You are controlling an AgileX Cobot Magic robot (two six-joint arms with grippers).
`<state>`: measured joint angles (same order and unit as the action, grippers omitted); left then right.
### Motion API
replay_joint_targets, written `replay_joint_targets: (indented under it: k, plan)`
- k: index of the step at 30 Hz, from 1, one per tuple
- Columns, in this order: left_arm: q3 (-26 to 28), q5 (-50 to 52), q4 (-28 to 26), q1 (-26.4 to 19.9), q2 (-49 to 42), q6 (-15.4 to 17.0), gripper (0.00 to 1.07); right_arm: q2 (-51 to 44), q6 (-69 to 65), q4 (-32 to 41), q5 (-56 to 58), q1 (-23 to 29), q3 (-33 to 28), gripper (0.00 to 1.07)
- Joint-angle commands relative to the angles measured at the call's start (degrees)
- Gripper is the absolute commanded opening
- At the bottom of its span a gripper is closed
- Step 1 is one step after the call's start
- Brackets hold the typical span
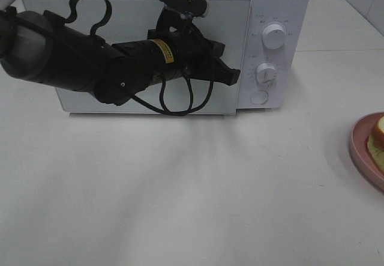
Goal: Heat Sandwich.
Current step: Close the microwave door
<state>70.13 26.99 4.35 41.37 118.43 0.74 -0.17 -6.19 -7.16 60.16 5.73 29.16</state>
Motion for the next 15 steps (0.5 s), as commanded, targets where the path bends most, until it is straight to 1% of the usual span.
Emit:
replay_joint_targets:
  k: [1,3,7,10,15]
  plan:
    - [2.75,1.09,-3.04,-1.26,0.8,0.29,0.0,-1.49,0.46,0.11,-0.4,-0.46,-0.29,0.76]
    - [3.32,1.03,-3.32,-1.26,1.15,0.29,0.0,-1.49,0.46,0.11,-0.4,-0.46,-0.29,0.76]
    - [6.36,-0.69,-4.98,-1.38,2.58,0.29,0.0,-1.49,0.46,0.11,-0.4,-0.46,-0.29,0.76]
    - [7.33,-0.69,-4.98,-1.38,3.21,0.29,0.0,-1.49,0.46,0.11,-0.4,-0.46,-0.29,0.76]
    - [7.33,-0.74,-5.04,-1.38,3.27,0.29,0.0,-1.49,0.46,0.11,-0.4,-0.46,-0.29,0.76]
